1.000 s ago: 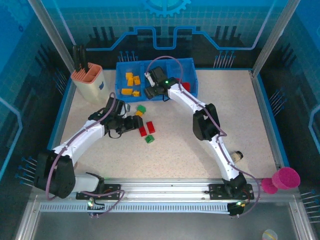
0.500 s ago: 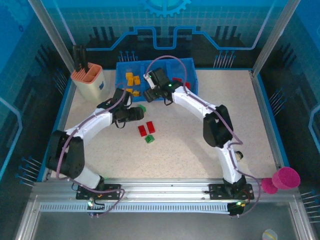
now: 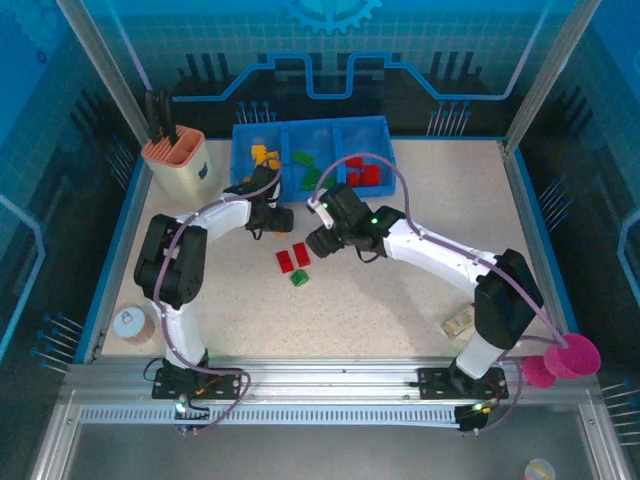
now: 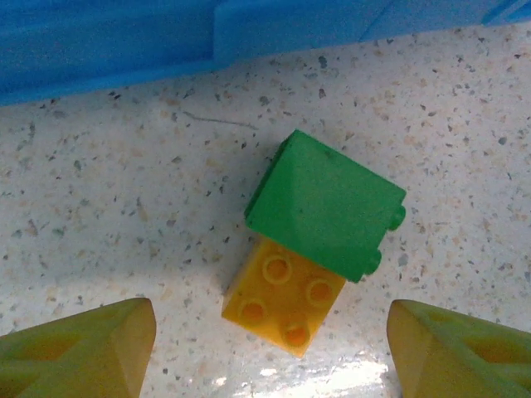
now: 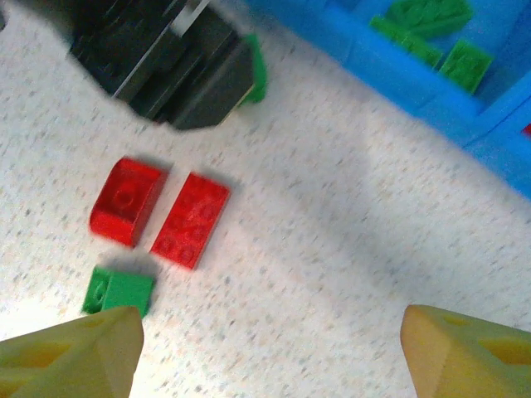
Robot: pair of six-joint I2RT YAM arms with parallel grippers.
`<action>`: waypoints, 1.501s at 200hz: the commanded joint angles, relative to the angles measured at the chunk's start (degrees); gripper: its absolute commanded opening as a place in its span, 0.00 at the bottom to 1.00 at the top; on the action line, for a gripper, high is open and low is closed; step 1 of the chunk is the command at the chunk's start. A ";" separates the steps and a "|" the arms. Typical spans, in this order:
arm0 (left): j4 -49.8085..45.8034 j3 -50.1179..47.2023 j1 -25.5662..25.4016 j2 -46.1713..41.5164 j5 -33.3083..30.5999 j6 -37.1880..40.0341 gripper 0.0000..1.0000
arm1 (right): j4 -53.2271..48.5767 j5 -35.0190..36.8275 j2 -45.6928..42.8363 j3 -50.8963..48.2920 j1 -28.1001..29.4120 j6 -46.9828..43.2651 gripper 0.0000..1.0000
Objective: Sort the legos into containers by color
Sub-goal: Pick up the lego from the center of the table.
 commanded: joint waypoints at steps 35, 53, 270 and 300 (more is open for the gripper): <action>-3.82 4.87 -0.32 4.35 1.67 1.71 0.70 | -3.73 -4.33 0.09 -4.53 6.19 7.15 0.82; -3.80 4.32 -0.32 4.57 2.86 1.59 0.68 | -3.15 -5.32 1.38 -4.26 7.16 7.55 0.82; -10.14 0.07 -1.78 4.24 4.97 -0.99 0.31 | 1.85 -9.15 5.55 -3.62 7.19 4.98 0.83; -12.29 1.03 -1.81 0.50 3.88 -1.17 0.30 | 3.25 -10.62 6.57 -3.77 7.02 4.46 0.83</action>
